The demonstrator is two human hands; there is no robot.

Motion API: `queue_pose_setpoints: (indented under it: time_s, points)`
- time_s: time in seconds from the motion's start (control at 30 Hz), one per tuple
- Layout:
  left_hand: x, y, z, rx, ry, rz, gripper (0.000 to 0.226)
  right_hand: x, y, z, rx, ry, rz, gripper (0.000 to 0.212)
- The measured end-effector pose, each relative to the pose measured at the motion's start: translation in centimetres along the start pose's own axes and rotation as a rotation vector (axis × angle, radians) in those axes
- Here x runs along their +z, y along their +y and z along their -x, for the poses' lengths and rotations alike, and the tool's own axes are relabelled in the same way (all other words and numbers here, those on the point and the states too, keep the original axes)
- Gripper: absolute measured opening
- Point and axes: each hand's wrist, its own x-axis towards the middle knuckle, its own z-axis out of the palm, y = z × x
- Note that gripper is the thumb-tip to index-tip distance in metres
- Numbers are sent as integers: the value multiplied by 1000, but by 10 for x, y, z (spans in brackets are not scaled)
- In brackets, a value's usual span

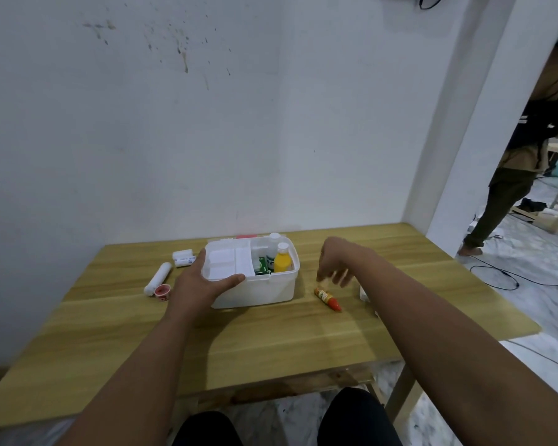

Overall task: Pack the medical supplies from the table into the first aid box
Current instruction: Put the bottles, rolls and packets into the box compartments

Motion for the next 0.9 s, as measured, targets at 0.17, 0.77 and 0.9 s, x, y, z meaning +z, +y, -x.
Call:
queue_pose_setpoints:
  time_s: [0.17, 0.77, 0.9]
  points:
    - [0, 1, 1, -5, 0, -12, 110, 27, 7, 4, 85, -204, 181, 49]
    - [2, -3, -2, -4, 5, -21, 110, -60, -52, 23, -305, 346, -122, 22]
    - [2, -3, -2, -3, 4, -32, 112, -52, -79, 36, -399, 245, -102, 31]
